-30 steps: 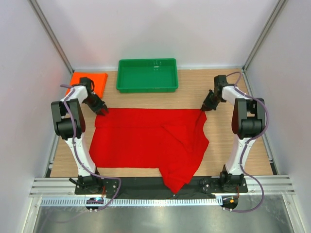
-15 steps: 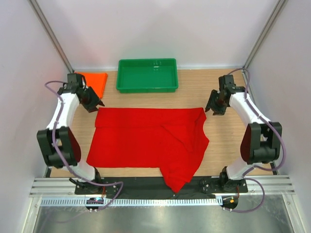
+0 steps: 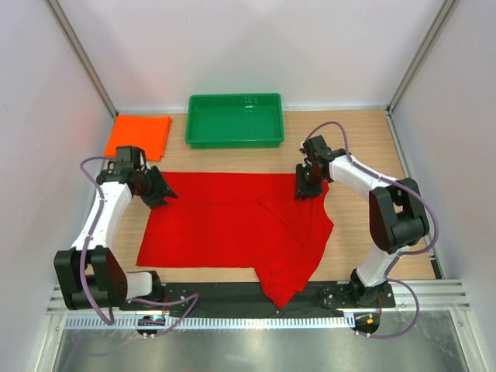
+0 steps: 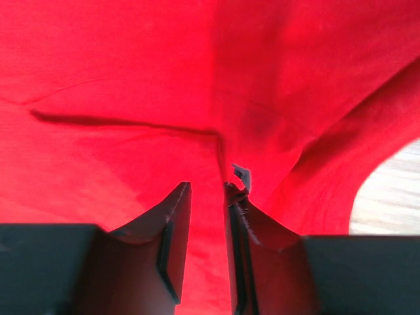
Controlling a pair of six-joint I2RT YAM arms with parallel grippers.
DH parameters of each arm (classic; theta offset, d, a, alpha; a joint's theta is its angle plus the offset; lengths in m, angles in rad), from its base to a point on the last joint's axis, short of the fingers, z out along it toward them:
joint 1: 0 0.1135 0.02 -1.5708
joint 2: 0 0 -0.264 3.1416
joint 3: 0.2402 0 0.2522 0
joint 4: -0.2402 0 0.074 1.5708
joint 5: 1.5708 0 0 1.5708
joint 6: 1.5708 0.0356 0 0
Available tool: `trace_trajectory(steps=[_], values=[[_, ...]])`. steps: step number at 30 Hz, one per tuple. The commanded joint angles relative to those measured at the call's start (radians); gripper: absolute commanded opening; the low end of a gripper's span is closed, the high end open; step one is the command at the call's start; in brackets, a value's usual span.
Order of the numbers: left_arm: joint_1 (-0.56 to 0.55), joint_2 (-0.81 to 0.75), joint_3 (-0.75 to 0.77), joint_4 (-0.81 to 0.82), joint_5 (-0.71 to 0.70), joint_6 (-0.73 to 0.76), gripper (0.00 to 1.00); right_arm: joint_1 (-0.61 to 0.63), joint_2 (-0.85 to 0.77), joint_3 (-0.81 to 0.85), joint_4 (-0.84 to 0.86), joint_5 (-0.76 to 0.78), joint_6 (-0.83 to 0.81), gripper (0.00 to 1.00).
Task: Fold and stack the t-shirts
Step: Fold the tshirt
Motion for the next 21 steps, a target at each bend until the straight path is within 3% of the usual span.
trace_trajectory(steps=[1, 14, 21], values=[[-0.006, -0.064, 0.004, -0.014, 0.021, 0.010, 0.43, 0.000, 0.036, 0.029, 0.030, 0.002, -0.046, 0.36], [-0.004, -0.056, 0.009, -0.029, 0.016, 0.033, 0.43, 0.010, 0.105, 0.049, 0.068, -0.044, -0.028, 0.39], [-0.004, -0.027, 0.019, -0.028, 0.010, 0.052, 0.43, 0.024, 0.115, 0.057, 0.071, -0.043, -0.016, 0.31]])
